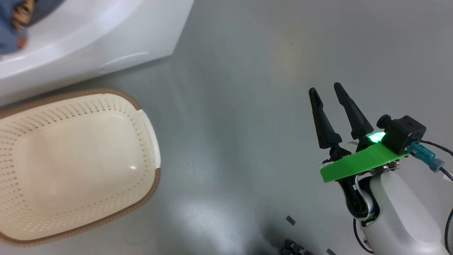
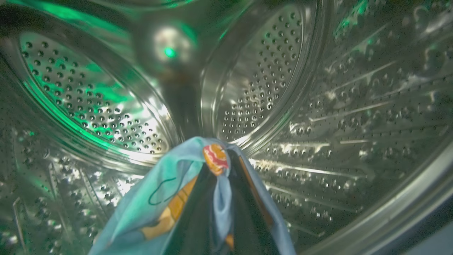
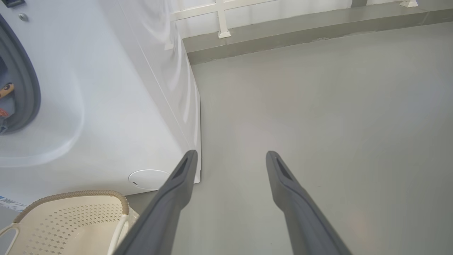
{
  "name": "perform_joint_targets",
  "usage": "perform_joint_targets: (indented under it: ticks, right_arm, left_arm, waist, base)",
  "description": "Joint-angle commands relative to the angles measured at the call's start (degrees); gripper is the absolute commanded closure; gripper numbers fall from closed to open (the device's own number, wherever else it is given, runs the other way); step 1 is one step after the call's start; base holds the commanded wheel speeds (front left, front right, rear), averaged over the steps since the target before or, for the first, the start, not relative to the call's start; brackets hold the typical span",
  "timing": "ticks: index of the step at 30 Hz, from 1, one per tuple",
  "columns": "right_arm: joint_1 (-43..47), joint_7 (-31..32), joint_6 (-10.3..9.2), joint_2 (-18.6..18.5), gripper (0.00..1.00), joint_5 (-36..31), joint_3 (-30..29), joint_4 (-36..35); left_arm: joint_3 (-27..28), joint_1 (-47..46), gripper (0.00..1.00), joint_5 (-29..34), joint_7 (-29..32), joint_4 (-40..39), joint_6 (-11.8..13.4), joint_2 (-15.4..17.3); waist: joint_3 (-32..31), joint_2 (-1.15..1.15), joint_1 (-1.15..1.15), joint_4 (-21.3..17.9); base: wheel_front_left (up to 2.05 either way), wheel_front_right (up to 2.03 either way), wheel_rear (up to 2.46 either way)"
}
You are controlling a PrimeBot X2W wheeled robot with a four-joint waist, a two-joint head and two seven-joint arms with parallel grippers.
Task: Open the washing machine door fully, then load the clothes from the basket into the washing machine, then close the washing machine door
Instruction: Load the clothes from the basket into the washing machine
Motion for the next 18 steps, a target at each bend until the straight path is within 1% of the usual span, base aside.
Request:
perform_joint_targets:
  ticks: [1, 2, 5, 6, 9, 11, 12, 13, 14, 15, 18]
  right_arm:
    - [0.6, -0.5, 0.25, -0.2, 0.00, -0.5, 0.3, -1.4]
    - [0.6, -0.5, 0.25, -0.2, 0.00, -0.6, 0.2, -1.4]
    - [0.4, -0.5, 0.25, 0.2, 0.00, -0.7, 0.1, -1.5]
    - [0.4, -0.5, 0.25, 0.2, 0.00, -0.7, 0.1, -1.5]
    - [0.0, -0.5, 0.25, 0.6, 0.00, -0.9, 0.2, -1.4]
    - [0.0, -0.5, 0.25, 0.7, 0.00, -1.0, 0.3, -1.2]
    - [0.1, -0.5, 0.25, 0.6, 0.00, -1.0, 0.3, -1.1]
    - [0.1, -0.5, 0.25, 0.5, 0.00, -1.0, 0.4, -0.9]
    - [0.2, -0.5, 0.25, 0.2, 0.00, -1.1, 0.6, -0.6]
    - [0.2, -0.5, 0.25, 0.1, 0.00, -1.1, 0.7, -0.5]
    - [0.2, -0.5, 0.25, -0.3, 0.00, -1.2, 1.0, -0.3]
  left_arm:
    - [0.6, -3.1, 1.00, 1.3, -1.0, -2.9, 0.9, 2.5]
    - [1.0, -3.8, 1.00, 1.7, -1.2, -4.4, 1.3, 2.5]
    - [5.4, -4.0, 1.00, 3.5, -1.3, -14.4, 3.4, 3.3]
    - [5.4, -4.0, 1.00, 3.5, -1.3, -14.4, 3.4, 3.3]
    - [10.3, -0.6, 1.00, 6.4, -1.3, -22.8, 4.8, 3.3]
    - [12.2, 2.1, 1.00, 7.4, -1.3, -23.1, 4.8, 2.4]
    - [12.8, 2.9, 0.85, 7.6, -1.3, -22.3, 4.6, 2.0]
    - [13.3, 3.7, 0.51, 7.6, -1.3, -20.8, 4.4, 1.5]
    - [13.5, 4.5, 0.00, 6.8, -1.3, -15.9, 3.5, 0.4]
    - [13.4, 4.5, 0.00, 6.7, -1.2, -13.6, 3.3, 0.0]
    - [12.8, 3.9, 0.00, 5.9, 2.3, -6.4, 2.8, -1.3]
  waist:
    - [2.6, 0.00, -0.01, -2.3]
    - [2.8, 0.00, -0.01, -2.4]
    - [3.5, 0.00, -0.01, -2.5]
    - [3.5, 0.00, -0.01, -2.5]
    - [3.6, 0.00, -0.01, -2.5]
    - [3.1, 0.00, -0.01, -2.2]
    - [2.9, 0.00, -0.01, -1.9]
    - [2.6, 0.00, -0.01, -1.7]
    - [2.0, 0.00, -0.01, -1.2]
    - [1.6, 0.00, -0.01, -1.0]
    - [0.8, 0.00, -0.01, -0.4]
  base:
    - [0.00, 0.00, 0.00]
    - [0.00, 0.00, 0.00]
    - [0.00, 0.00, 0.00]
    - [0.00, 0.00, 0.00]
    - [0.00, 0.00, 0.00]
    - [0.00, 0.00, 0.00]
    - [0.00, 0.00, 0.00]
    - [0.00, 0.00, 0.00]
    - [0.00, 0.00, 0.00]
    - [0.00, 0.00, 0.00]
    - [0.00, 0.00, 0.00]
